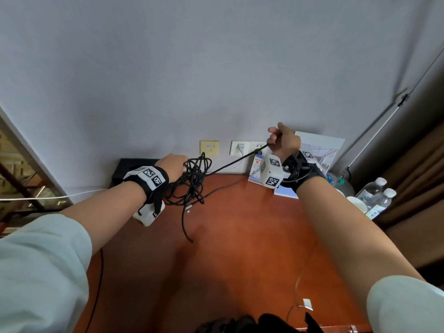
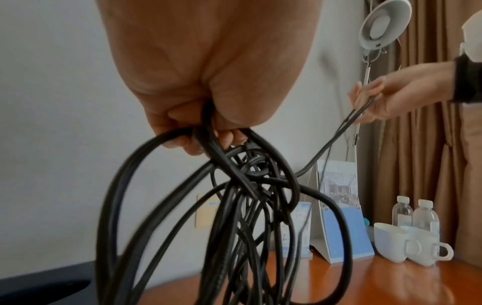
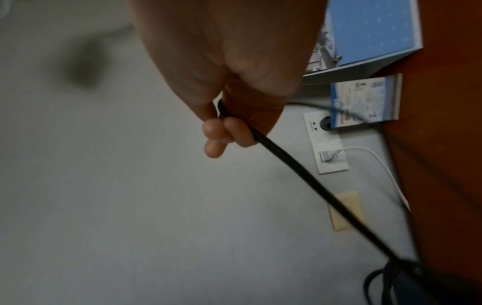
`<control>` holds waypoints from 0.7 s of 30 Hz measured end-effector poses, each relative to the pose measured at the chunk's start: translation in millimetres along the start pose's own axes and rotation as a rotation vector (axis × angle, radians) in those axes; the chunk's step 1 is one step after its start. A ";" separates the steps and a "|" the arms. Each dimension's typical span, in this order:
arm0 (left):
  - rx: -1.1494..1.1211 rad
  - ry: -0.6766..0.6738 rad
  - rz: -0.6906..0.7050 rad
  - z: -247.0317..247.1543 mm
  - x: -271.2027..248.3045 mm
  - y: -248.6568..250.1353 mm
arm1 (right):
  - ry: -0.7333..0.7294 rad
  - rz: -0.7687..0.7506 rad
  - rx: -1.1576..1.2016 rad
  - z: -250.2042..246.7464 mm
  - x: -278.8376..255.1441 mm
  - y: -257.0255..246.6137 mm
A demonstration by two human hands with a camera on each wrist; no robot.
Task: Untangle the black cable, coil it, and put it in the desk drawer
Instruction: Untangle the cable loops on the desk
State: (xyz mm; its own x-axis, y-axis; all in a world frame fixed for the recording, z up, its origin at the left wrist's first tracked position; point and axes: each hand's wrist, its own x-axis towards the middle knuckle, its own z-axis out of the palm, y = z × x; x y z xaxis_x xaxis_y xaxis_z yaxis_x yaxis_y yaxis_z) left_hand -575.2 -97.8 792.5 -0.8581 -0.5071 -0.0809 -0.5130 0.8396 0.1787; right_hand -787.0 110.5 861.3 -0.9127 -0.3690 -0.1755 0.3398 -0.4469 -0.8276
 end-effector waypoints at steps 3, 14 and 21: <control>0.037 -0.025 -0.033 5.6 2.1 -5.2 | -0.053 -0.195 -0.212 6.9 -0.8 5.7; 0.071 -0.087 -0.148 13.1 9.2 -22.0 | -0.036 -0.368 -0.098 17.5 -5.5 1.2; 0.107 -0.185 -0.250 15.0 4.7 -14.9 | -0.075 -0.434 -0.302 30.6 -23.1 6.3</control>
State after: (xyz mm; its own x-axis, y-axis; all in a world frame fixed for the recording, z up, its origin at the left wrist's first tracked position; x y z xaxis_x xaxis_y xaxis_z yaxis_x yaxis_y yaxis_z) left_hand -571.9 -109.7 774.8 -0.6898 -0.6644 -0.2876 -0.6995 0.7141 0.0278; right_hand -756.9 91.3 876.4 -0.9324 -0.2646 0.2464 -0.1557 -0.3214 -0.9341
